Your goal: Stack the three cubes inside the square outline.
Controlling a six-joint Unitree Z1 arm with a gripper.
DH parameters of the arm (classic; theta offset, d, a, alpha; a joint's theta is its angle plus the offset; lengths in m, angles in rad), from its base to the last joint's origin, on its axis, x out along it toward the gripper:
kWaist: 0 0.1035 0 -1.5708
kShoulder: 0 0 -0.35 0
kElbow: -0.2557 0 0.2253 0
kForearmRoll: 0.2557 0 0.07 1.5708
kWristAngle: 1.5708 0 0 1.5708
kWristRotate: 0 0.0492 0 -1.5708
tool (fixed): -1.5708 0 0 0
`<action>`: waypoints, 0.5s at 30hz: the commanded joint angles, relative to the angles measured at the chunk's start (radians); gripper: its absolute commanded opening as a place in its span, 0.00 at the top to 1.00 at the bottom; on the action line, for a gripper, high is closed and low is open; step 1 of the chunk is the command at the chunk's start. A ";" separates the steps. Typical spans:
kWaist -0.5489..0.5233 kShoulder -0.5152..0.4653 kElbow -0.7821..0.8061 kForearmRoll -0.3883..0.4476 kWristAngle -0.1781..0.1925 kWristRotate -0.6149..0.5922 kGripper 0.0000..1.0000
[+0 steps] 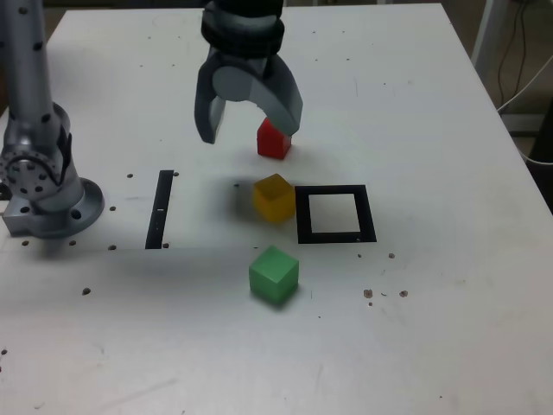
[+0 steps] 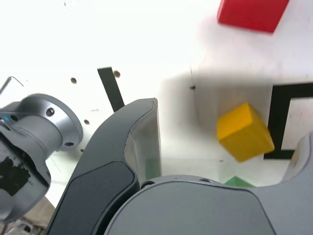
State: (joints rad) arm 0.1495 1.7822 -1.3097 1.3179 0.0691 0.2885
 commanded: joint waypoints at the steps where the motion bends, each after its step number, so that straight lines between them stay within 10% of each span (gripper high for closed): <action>1: 0.030 0.016 -0.025 0.007 0.007 0.026 0.01; 15: 0.175 0.103 -0.114 0.009 0.030 0.171 0.01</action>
State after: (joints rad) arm 0.3160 1.8740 -1.4175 1.3240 0.0959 0.4518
